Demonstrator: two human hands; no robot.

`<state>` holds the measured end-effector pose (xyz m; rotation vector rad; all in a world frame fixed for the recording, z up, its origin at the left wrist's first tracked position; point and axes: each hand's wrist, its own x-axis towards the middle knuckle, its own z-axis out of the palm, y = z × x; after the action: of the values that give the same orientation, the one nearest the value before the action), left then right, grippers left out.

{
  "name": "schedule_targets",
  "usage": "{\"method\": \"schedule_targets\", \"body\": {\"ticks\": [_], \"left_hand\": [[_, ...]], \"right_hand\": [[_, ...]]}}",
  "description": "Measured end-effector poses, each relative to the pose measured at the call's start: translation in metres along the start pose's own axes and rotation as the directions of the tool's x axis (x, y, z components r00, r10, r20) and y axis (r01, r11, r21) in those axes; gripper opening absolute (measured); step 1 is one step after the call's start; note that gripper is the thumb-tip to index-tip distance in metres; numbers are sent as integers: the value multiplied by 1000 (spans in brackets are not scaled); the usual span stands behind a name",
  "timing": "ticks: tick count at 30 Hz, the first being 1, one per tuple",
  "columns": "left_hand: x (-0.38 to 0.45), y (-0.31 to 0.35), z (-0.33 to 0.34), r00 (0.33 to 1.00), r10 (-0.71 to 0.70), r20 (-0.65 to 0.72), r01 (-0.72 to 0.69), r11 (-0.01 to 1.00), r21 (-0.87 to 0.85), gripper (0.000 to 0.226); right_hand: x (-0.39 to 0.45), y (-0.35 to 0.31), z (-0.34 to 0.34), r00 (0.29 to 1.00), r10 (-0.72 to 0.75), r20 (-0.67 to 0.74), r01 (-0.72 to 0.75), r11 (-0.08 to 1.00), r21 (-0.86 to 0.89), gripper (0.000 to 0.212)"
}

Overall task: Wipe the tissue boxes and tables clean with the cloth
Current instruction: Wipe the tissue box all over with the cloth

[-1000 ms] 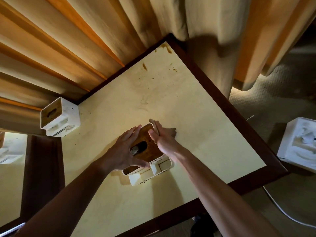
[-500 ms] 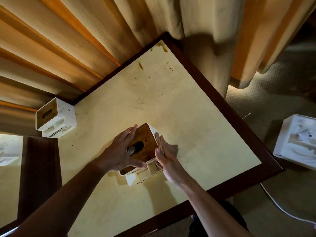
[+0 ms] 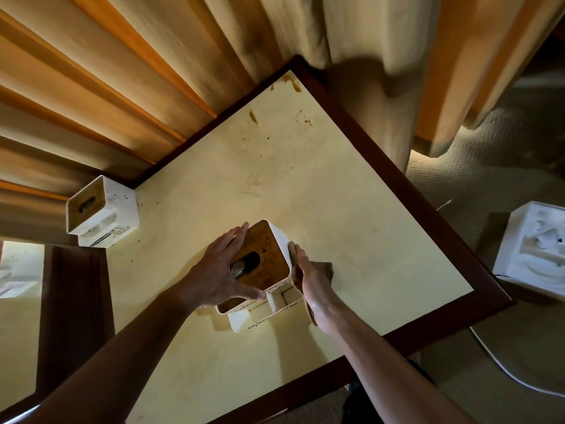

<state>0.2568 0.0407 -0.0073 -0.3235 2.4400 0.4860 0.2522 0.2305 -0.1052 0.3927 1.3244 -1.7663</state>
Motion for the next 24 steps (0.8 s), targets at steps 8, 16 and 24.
{"method": "schedule_targets", "body": {"ticks": [8,16,24], "left_hand": [[1,3,-1,1000,-16,14,15,999,49,146],[-1,7,-1,999,-43,30,41,997,71,139],[-1,8,-2,999,-47,24,45,995,90,145]], "right_hand": [[14,-48,7,965,-108,238,142,981,-131,62],[11,-58,11,882,-359,306,404,909,-99,48],[-25,-35,-4,883,-338,327,370,928,-37,43]]}}
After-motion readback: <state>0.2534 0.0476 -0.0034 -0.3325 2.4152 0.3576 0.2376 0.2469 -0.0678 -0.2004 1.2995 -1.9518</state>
